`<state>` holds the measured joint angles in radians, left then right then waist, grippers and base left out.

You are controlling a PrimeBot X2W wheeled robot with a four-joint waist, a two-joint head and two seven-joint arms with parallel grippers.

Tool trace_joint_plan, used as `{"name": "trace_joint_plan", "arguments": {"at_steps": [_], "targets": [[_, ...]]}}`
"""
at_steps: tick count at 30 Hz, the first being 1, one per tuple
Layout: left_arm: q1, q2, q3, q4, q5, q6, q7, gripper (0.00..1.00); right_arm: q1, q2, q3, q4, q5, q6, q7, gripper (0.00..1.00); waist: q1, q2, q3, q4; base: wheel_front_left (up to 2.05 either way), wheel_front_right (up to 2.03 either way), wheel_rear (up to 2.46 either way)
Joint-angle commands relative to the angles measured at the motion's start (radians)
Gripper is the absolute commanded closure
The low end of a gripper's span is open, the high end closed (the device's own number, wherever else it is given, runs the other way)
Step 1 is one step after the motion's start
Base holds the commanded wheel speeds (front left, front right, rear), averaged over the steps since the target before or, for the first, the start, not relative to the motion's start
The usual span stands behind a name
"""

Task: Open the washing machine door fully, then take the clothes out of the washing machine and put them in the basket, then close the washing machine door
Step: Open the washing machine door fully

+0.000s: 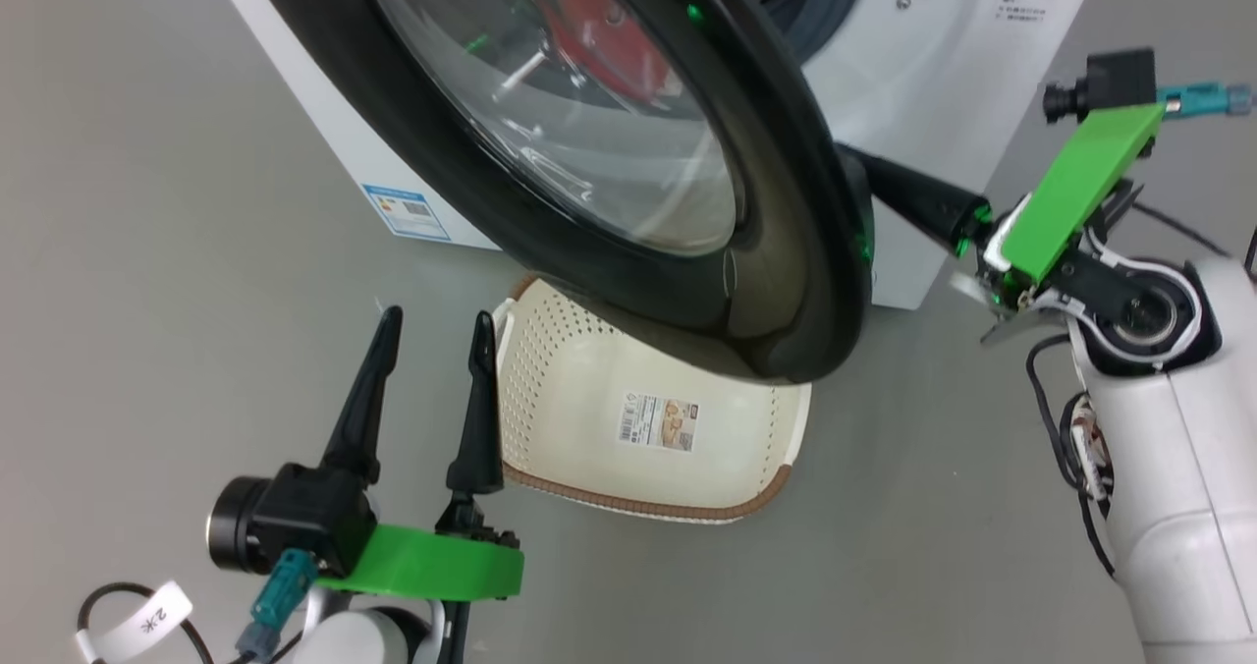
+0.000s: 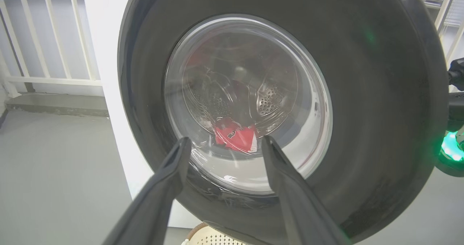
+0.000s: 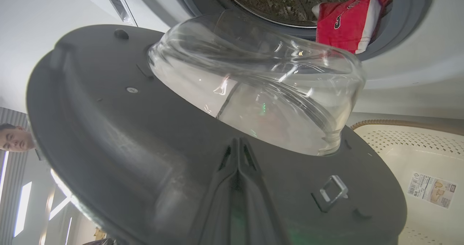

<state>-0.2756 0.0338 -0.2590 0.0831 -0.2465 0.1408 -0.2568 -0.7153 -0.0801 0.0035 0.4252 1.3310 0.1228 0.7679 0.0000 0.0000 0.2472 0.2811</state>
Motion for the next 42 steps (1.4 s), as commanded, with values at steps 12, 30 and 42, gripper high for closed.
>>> {"name": "trace_joint_plan", "arguments": {"at_steps": [12, 30, 42], "targets": [[0.055, 0.016, 0.049, -0.037, 0.019, 0.006, -0.005, 0.0, 0.162, 0.029, 0.023, -0.159, 0.073, 0.008, 0.031, 1.0, 0.0, 0.0, -0.085, 0.08, 0.0, 0.0, 0.0], [0.106, 0.017, 0.05, -0.044, 0.02, 0.009, -0.005, 0.0, 0.305, 0.03, 0.143, -0.235, 0.165, 0.008, -0.019, 1.0, 0.0, 0.0, -0.149, 0.16, 0.0, 0.0, 0.0], [0.116, 0.018, 0.039, -0.042, 0.009, 0.009, -0.005, 0.0, 0.342, 0.03, 0.241, -0.238, 0.232, 0.008, -0.086, 1.0, 0.0, 0.0, -0.169, 0.209, 0.0, 0.0, 0.0]]}}
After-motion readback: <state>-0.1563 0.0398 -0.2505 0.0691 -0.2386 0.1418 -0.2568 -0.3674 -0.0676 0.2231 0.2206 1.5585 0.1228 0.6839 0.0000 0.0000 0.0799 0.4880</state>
